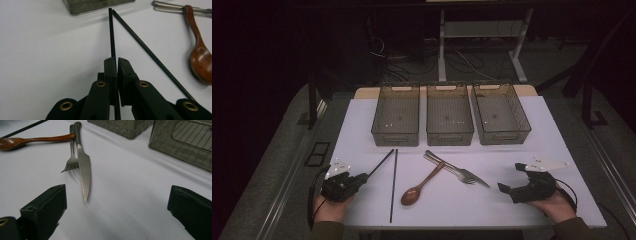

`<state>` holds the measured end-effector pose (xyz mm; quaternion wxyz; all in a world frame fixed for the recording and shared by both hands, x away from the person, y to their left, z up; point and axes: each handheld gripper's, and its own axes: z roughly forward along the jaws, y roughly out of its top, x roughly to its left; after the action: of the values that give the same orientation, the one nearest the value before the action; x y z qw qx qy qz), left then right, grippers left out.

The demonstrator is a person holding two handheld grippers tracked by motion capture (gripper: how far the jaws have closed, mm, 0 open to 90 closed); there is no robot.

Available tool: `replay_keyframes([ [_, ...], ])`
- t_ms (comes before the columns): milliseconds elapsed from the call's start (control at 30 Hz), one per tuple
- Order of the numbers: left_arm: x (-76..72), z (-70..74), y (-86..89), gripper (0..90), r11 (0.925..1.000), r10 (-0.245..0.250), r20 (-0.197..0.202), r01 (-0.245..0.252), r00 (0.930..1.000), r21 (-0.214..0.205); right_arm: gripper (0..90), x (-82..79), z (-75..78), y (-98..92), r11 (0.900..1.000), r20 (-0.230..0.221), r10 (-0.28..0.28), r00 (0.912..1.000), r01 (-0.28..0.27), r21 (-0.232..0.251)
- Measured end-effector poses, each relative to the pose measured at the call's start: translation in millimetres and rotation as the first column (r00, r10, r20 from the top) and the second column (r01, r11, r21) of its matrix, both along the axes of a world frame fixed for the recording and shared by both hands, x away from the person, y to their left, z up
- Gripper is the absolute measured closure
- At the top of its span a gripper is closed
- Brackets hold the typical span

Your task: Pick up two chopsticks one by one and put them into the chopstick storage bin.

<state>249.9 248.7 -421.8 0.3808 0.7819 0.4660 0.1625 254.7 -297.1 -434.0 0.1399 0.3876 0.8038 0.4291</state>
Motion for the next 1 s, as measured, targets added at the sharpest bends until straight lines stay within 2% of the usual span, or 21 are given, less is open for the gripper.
replay_keyframes([
  [233, -2.2, 8.4, -1.1, 85.2, 0.9996, -0.024, 0.018, 0.024, 0.9995, -0.012, 1.7, 0.2, -0.1, -0.1, 1.0, 0.001, 0.0, 1.0, 0.0, 0.0],
  [367, -3.2, 13.1, -1.2, 85.2, 0.9987, -0.049, 0.026, 0.05, 0.9984, -0.01, 1.7, 0.5, 0.3, -1.7, 0.9996, -0.002, 0.0, 1.0, 0.0, 0.027],
  [567, -4.9, 20.0, -1.9, 85.2, 0.9967, -0.07, 0.048, 0.072, 0.9964, -0.038, 1.7, 1.4, -0.1, -3.5, 0.9992, 0.001, 0.0, 1.0, 0.0, 0.039],
  [1000, -1.2, 27.3, -9.8, 85.2, 0.9882, -0.132, 0.067, 0.136, 0.989, -0.07, 1.7, 1.8, -1.0, -1.7, 0.9983, 0.015, 0.003, 0.9999, -0.003, 0.059],
])
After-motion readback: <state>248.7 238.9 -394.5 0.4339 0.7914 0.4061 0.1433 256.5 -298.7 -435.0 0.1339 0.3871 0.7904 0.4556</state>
